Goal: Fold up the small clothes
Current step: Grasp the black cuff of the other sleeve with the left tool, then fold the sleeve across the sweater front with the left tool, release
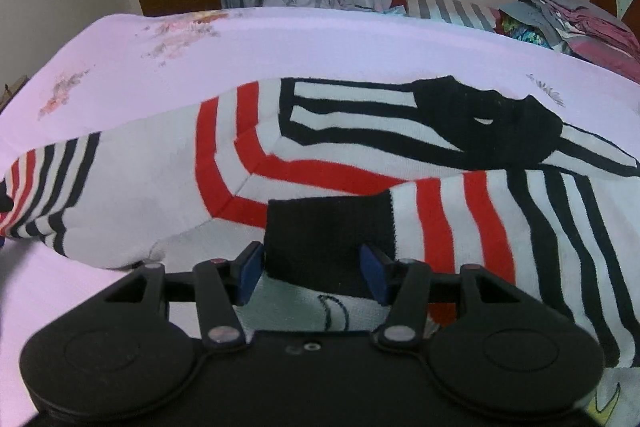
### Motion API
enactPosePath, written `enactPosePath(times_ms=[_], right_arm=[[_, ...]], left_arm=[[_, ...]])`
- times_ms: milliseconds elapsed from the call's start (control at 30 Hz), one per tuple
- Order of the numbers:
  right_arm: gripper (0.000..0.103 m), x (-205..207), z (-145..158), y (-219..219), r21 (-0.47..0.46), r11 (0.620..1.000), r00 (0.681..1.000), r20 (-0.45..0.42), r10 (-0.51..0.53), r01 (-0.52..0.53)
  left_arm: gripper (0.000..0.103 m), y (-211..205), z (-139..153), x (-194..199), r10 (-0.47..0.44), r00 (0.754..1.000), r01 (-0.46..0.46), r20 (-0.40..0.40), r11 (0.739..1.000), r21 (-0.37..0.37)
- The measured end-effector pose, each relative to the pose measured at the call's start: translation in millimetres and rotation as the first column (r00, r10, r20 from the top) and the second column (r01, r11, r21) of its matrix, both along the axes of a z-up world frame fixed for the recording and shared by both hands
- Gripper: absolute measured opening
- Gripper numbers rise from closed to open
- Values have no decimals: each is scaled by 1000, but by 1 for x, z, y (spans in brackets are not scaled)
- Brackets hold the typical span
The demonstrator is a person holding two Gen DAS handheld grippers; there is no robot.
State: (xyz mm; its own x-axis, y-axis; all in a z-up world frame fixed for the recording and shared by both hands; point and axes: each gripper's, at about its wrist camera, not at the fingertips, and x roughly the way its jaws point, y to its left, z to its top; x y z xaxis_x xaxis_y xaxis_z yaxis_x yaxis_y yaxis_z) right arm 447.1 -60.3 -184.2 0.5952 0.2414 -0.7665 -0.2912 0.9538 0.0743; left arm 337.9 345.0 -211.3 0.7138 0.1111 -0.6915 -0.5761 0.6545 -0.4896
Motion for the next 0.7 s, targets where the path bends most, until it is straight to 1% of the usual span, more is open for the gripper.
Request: enactPosePath(times_ms=[33,67,100,133,167,267,300,367,433,500,567,667,700], right_arm=[[52,-1,3,0,8,1000,1000,8,-4,4],[52,-2,6,-2,19,1000,1000,25,-12,12],[52,-3,6,-3,20,1000,999,38,-20,19],[53,0,2,-1,5,1000,999,31,-23,22],[53,3,-4,0,-10,1000,1000,4,-18,18],[56,3,-5,6,-41,999,1000,11,3,-2],[55,3,-3,5,-27,1000,1000,11,3,-2],[54,1,3,-3,32,999,1000,12,-15,15],[54,-2,9,-10,63,998,999,20,-31,29],[54,-5,14,-17,77,996,999,28,-42,39],[54,-7,20,-26,94,994,998,35,-55,52],[54,-10,28,-43,109,991,995,51,-84,78],[54,-12,32,-51,114,989,994,57,-97,90]], left_arm=[[35,4,-2,1,14,1000,-14,10,1000,-11],[29,6,-3,2,15,1000,-14,16,1000,-17],[18,8,-5,4,25,1000,-25,16,1000,-16],[13,10,-7,4,31,999,-30,17,999,-15],[12,11,-8,5,25,999,-25,24,1000,-12],[7,5,-4,9,5,999,-6,35,1000,27],[6,1,0,10,-8,999,6,47,999,42],[6,-9,11,12,-38,997,32,73,996,83],[6,-25,28,16,-98,990,83,104,987,137],[6,-47,49,22,-171,975,144,141,973,181],[6,-69,67,32,-239,954,201,179,958,206],[6,-114,90,54,-375,901,321,218,915,245],[6,-132,95,64,-422,878,365,225,896,253]])
